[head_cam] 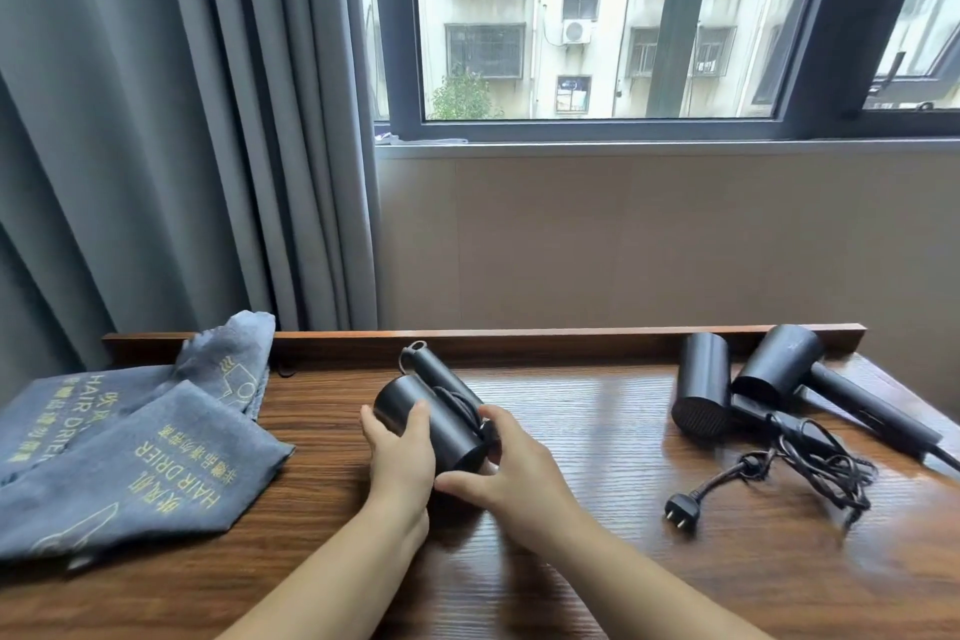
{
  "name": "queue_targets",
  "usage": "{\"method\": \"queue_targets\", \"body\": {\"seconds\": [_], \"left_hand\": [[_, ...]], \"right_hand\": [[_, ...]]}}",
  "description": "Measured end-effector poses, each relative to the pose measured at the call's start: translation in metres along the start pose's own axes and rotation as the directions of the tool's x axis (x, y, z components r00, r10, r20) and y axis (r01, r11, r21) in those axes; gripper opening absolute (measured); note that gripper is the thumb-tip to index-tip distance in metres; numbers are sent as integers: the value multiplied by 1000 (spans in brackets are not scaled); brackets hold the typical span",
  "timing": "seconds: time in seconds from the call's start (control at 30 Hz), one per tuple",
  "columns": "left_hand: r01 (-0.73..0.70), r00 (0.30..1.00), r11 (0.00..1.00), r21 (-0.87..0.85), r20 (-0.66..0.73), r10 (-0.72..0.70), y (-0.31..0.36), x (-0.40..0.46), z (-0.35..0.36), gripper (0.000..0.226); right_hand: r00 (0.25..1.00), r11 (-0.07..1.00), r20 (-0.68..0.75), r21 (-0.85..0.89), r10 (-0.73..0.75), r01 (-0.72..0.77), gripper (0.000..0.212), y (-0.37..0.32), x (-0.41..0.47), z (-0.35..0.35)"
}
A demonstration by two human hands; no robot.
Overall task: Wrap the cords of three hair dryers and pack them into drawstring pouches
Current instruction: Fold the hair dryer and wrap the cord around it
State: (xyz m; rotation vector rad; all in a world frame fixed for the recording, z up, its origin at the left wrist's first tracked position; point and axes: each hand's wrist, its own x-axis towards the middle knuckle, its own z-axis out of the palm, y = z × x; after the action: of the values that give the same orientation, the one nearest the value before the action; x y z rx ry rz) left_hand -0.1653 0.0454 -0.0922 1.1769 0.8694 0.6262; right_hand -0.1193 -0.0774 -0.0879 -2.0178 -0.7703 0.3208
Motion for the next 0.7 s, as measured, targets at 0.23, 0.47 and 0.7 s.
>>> {"method": "queue_targets", "body": {"seconds": [0.23,0.47,0.7], "left_hand": [[-39,999,967,252,15,36,-2,15,-19,66],[-453,849,513,729,176,499,1,18,-41,67],[-749,520,-179,637,734,437,-3,31,-42,58]], "right_hand": [[986,962,-5,-216,-169,164,92,9,18,9],[980,979,91,-83,-179,187,97,17,39,3],[987,997,140,7,-81,81,107,21,53,8]]}}
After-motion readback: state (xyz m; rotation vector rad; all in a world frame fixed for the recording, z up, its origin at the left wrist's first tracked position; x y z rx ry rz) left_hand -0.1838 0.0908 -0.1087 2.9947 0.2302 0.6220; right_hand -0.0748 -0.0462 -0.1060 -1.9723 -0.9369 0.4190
